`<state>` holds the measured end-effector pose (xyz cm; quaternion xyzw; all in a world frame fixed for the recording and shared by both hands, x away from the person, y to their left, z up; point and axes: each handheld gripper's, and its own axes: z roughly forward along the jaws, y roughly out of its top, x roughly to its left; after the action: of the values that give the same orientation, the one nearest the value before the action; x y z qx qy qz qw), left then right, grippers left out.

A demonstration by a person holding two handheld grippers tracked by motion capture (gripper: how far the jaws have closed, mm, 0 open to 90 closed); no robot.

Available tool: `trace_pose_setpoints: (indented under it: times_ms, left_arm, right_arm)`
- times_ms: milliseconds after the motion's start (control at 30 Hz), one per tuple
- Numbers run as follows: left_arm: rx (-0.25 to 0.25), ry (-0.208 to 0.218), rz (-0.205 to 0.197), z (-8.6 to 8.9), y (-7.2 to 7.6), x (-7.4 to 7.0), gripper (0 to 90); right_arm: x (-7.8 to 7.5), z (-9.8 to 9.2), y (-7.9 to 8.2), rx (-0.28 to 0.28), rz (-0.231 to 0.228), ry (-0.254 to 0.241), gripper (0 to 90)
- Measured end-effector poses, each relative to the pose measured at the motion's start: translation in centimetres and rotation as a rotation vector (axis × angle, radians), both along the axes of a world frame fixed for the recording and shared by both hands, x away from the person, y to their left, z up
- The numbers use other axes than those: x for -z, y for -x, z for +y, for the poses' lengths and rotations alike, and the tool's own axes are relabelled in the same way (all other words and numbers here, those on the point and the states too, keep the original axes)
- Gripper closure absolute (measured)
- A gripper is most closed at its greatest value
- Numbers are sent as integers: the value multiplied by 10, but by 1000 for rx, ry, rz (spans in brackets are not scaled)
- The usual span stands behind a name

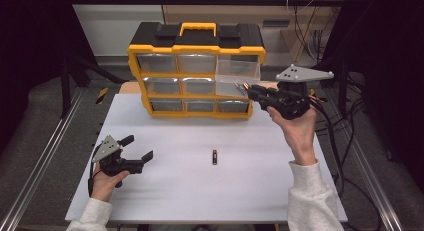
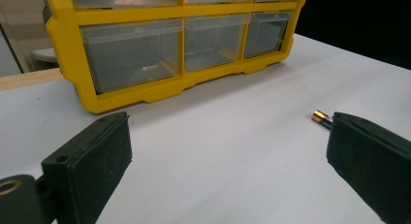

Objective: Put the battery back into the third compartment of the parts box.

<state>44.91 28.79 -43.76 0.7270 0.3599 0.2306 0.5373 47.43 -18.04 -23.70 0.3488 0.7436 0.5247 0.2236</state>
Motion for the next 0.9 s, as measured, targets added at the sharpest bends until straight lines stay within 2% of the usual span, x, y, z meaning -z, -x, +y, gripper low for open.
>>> trace_pose_setpoints:
  times_ms: [33,167,467,567,700,900]
  left_arm:
    - [0,0,0,0,0,0,19]
    - [0,-2,-1,0,0,0,19]
    - [1,1,-2,1,0,0,19]
    - [0,3,-3,1,0,0,19]
    - [1,3,-4,1,0,0,19]
    - [1,2,-3,0,0,0,19]
  right_arm:
    - [-6,0,-3,9,-5,-3,773]
    - [-14,2,-11,25,-8,-1,773]
    - [-27,8,-30,56,-21,5,773]
    - [-30,9,-41,83,-18,11,772]
    - [-28,11,-49,94,-9,16,772]
    - [-21,17,-65,118,16,51,772]
